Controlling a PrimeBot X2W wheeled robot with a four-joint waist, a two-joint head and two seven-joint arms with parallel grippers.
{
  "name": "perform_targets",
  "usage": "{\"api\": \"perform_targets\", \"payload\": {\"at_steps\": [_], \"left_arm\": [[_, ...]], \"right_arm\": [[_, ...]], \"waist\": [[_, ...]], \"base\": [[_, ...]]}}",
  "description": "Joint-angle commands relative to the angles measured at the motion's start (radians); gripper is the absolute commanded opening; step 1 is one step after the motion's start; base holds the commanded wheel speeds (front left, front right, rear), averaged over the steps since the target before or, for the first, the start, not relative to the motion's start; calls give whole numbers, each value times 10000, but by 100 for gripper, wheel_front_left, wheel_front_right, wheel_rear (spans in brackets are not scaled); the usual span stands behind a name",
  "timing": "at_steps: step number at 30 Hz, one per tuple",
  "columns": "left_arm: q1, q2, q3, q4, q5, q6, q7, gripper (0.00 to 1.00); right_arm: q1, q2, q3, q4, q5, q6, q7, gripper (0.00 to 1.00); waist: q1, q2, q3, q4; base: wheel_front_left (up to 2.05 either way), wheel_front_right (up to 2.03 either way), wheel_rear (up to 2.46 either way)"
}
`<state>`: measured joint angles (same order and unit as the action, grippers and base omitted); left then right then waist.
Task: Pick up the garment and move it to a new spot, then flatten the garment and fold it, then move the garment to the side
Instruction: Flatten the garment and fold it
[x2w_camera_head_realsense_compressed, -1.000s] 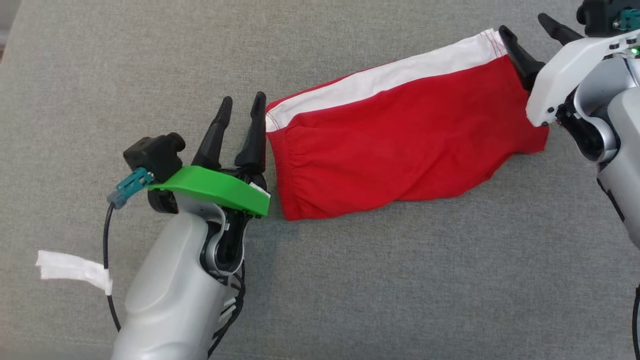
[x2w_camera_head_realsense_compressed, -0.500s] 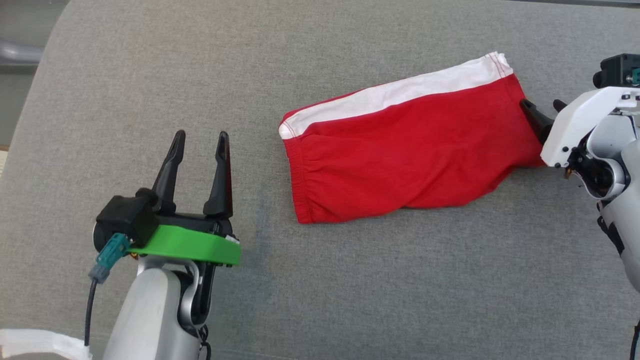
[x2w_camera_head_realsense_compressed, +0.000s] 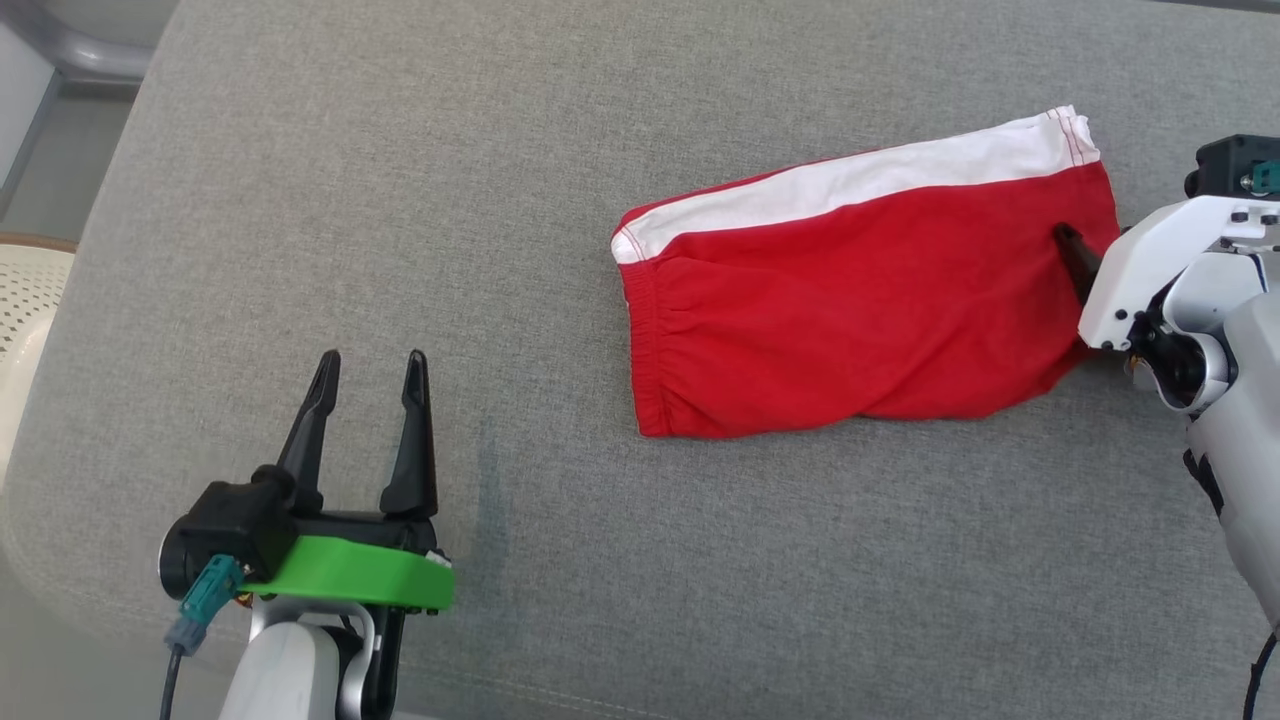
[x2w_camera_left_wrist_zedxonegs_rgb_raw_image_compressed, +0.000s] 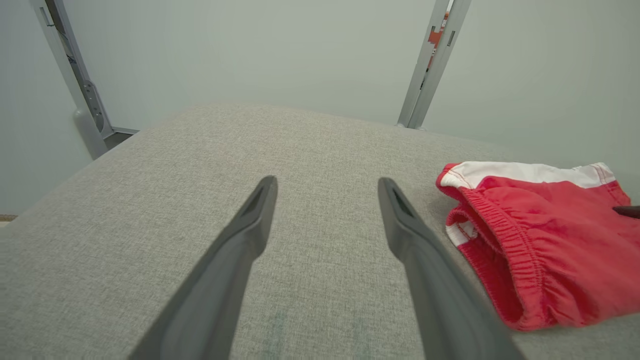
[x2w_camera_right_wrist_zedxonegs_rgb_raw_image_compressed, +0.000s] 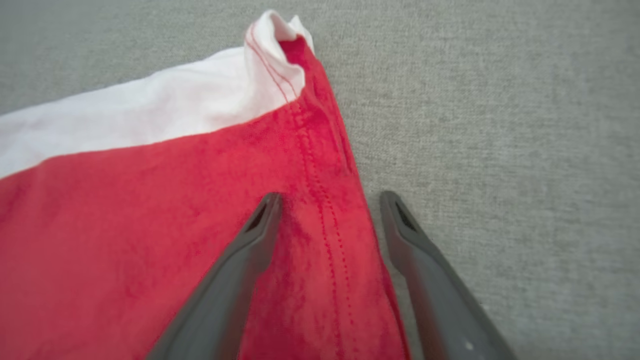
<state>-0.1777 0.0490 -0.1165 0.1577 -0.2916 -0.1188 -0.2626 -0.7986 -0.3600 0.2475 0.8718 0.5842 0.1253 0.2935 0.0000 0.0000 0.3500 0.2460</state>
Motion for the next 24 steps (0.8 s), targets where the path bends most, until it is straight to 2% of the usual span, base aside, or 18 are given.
{"api": "perform_targets", "payload": {"at_steps": [1, 2, 3, 4, 12, 16, 24], "left_arm": [[169, 32, 32, -50, -49, -27, -22, 100], [199, 32, 24, -65, -52, -30, -23, 100], [223, 32, 14, -72, -72, -31, -23, 100], [238, 32, 7, -73, -84, -33, -23, 100], [351, 31, -11, 39, -84, -48, -23, 100], [494, 35, 37, 95, -11, -44, -23, 100], [791, 34, 231, 159, 124, -68, -24, 100]], "right_arm": [[663, 589, 329, 308, -76, 106, 409, 86], [744, 687, 395, 311, -87, 110, 505, 44], [847, 792, 493, 294, -117, 114, 620, 29], [929, 857, 559, 286, -124, 114, 683, 0], [1007, 483, 328, 55, -435, 62, 127, 0], [1109, 432, 56, -267, -457, 48, -370, 0], [1928, -81, -835, -1107, -686, 36, -1491, 0]], "waist": [[0, 0, 34, 35], [0, 0, 42, 43], [0, 0, 46, 50], [0, 0, 43, 53], [0, 0, -157, -96], [0, 0, -402, -354], [0, 0, -1076, -983]], "base": [[0, 0, 0], [0, 0, 0], [0, 0, 0], [0, 0, 0], [0, 0, 0], [0, 0, 0], [0, 0, 0]]}}
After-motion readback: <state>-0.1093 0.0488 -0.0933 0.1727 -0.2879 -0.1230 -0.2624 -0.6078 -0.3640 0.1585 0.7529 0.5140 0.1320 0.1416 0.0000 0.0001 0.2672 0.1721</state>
